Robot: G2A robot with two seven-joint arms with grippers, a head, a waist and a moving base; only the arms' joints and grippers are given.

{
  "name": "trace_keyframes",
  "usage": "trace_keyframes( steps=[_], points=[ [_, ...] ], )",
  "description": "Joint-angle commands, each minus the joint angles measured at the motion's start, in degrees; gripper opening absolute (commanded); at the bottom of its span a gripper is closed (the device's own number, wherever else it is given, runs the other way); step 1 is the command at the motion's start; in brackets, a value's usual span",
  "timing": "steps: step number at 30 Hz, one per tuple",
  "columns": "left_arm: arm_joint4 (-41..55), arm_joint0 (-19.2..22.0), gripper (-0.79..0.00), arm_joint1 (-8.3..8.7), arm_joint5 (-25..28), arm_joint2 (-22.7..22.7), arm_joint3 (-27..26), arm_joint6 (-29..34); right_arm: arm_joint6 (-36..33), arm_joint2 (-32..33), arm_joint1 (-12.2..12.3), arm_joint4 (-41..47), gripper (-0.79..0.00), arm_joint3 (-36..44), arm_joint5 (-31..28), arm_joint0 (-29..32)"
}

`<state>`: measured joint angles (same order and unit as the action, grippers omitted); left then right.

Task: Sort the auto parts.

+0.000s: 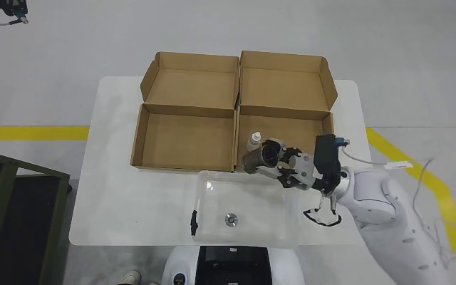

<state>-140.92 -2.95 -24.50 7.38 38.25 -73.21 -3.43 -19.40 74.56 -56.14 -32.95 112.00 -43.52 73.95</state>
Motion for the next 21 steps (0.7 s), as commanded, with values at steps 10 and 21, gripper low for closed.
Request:
trace_keyframes(
  steps=[10, 21],
  points=[
    [0.0, 0.0, 0.0, 0.0, 0.0, 0.0, 0.0, 0.0, 1.78, -1.98, -0.6, -0.68, -0.785, -1.18, 2.8, -0.88],
    [0.0, 0.0, 0.0, 0.0, 0.0, 0.0, 0.0, 0.0, 1.18, -11.22, -2.44, -12.7, -0.785, -0.74, 9.6, -6.4]
  ],
)
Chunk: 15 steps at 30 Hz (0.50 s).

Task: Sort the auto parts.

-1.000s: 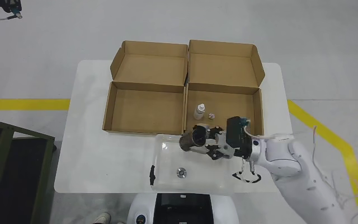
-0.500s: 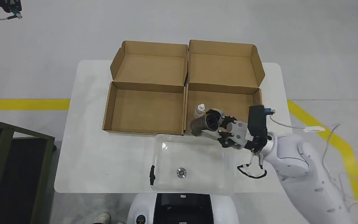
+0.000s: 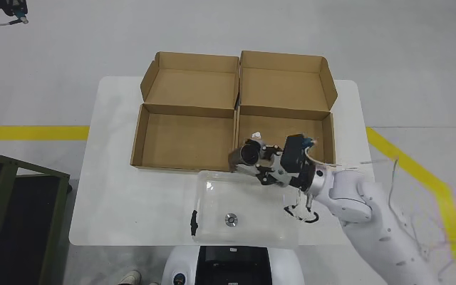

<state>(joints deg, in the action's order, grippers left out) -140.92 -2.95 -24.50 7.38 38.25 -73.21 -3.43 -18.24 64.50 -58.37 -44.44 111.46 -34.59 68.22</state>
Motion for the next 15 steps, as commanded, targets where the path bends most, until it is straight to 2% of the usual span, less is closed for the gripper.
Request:
trace_keyframes(
  steps=[1, 8, 15],
  points=[
    [0.0, 0.0, 0.0, 0.0, 0.0, 0.0, 0.0, 0.0, 0.01, -2.35, -0.48, -2.25, -0.785, -0.52, 1.38, -1.32],
    [0.0, 0.0, 0.0, 0.0, 0.0, 0.0, 0.0, 0.0, -0.03, -10.25, -2.55, -7.98, -0.785, -3.36, 5.28, -6.72],
    [0.0, 0.0, 0.0, 0.0, 0.0, 0.0, 0.0, 0.0, -3.21, -16.24, -4.94, -11.06, -0.785, -7.57, 10.92, -13.03]
  ],
)
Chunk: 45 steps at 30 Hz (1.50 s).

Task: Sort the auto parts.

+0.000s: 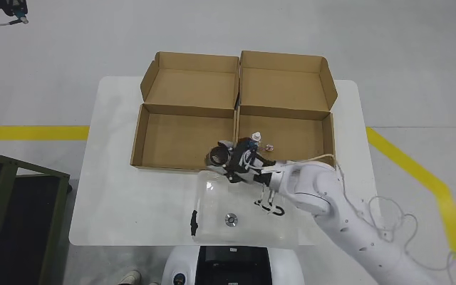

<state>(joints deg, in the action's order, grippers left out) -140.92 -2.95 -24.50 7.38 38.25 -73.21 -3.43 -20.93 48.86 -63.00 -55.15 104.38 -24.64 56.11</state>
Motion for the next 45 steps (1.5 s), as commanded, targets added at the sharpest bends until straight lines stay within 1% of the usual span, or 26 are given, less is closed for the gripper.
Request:
trace_keyframes(
  steps=[1, 8, 13, 18, 29, 33, 34, 36, 41, 42, 44, 45],
  points=[
    [0.0, 0.0, 0.0, 0.0, 0.0, 0.0, 0.0, 0.0, -1.05, -1.21, -0.62, -0.85, -0.785, -1.03, 1.83, -1.74],
    [0.0, 0.0, 0.0, 0.0, 0.0, 0.0, 0.0, 0.0, -6.33, -4.85, -2.53, -3.84, -0.785, -5.02, 5.94, -6.22],
    [0.0, 0.0, 0.0, 0.0, 0.0, 0.0, 0.0, 0.0, -9.94, -6.38, -3.63, -4.32, -0.785, -7.94, 7.01, -8.55],
    [0.0, 0.0, 0.0, 0.0, 0.0, 0.0, 0.0, 0.0, -11.83, -8.22, -4.93, -4.07, -0.785, -10.97, 7.57, -10.64],
    [0.0, 0.0, 0.0, 0.0, 0.0, 0.0, 0.0, 0.0, -13.6, -11.67, -7.71, -3.6, -0.785, -16.77, 8.48, -13.53],
    [0.0, 0.0, 0.0, 0.0, 0.0, 0.0, 0.0, 0.0, -14.36, -11.85, -8.32, -3.53, -0.597, -18.08, 8.33, -14.06],
    [0.0, 0.0, 0.0, 0.0, 0.0, 0.0, 0.0, 0.0, -14.53, -11.93, -8.47, -3.53, -0.57, -18.32, 8.21, -14.17],
    [0.0, 0.0, 0.0, 0.0, 0.0, 0.0, 0.0, 0.0, -14.91, -12.16, -8.77, -3.62, -0.548, -18.72, 8.08, -14.32],
    [0.0, 0.0, 0.0, 0.0, 0.0, 0.0, 0.0, 0.0, -15.18, -12.49, -9.47, -3.91, -0.526, -19.87, 8.04, -14.51],
    [0.0, 0.0, 0.0, 0.0, 0.0, 0.0, 0.0, 0.0, -15.21, -12.46, -9.57, -4.0, -0.505, -20.07, 7.96, -14.49],
    [0.0, 0.0, 0.0, 0.0, 0.0, 0.0, 0.0, 0.0, -15.29, -12.21, -9.71, -4.11, -0.413, -20.27, 7.86, -14.49],
    [0.0, 0.0, 0.0, 0.0, 0.0, 0.0, 0.0, 0.0, -15.29, -12.12, -9.74, -4.19, -0.296, -20.31, 7.79, -14.46]
  ],
)
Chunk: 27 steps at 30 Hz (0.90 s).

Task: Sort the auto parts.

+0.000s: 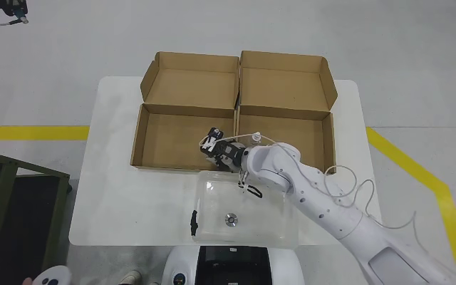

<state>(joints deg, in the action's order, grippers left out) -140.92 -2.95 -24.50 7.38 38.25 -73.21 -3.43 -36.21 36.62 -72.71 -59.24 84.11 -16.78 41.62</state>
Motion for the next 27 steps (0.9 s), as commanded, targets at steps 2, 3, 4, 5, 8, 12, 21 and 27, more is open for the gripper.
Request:
trace_keyframes(
  steps=[2, 3, 4, 5, 8, 12, 21, 27],
  points=[
    [0.0, 0.0, 0.0, 0.0, 0.0, 0.0, 0.0, 0.0, -0.17, 0.41, -0.11, -0.79, -0.058, -0.12, -0.04, 0.07],
    [0.0, 0.0, 0.0, 0.0, 0.0, 0.0, 0.0, 0.0, -0.21, 0.53, -0.15, -0.82, -0.022, -0.13, -0.1, 0.22],
    [0.0, 0.0, 0.0, 0.0, 0.0, 0.0, 0.0, 0.0, -0.21, 0.73, -0.19, -0.57, -0.015, -0.12, -0.22, 0.36],
    [0.0, 0.0, 0.0, 0.0, 0.0, 0.0, 0.0, 0.0, -0.29, 0.89, -0.22, -0.63, 0.0, -0.09, -0.35, 0.43],
    [0.0, 0.0, 0.0, 0.0, 0.0, 0.0, 0.0, 0.0, 0.2, 1.64, -0.23, -0.27, 0.0, 1.06, -1.06, 0.94],
    [0.0, 0.0, 0.0, 0.0, 0.0, 0.0, 0.0, 0.0, 0.94, 3.22, 0.02, 0.38, 0.0, 3.95, -2.11, 2.19],
    [0.0, 0.0, 0.0, 0.0, 0.0, 0.0, 0.0, 0.0, 1.8, 8.79, 1.5, 1.77, 0.0, 14.25, -5.19, 7.07],
    [0.0, 0.0, 0.0, 0.0, 0.0, 0.0, 0.0, 0.0, 1.17, 12.52, 3.09, 0.79, 0.0, 21.19, -10.33, 12.27]
  ],
)
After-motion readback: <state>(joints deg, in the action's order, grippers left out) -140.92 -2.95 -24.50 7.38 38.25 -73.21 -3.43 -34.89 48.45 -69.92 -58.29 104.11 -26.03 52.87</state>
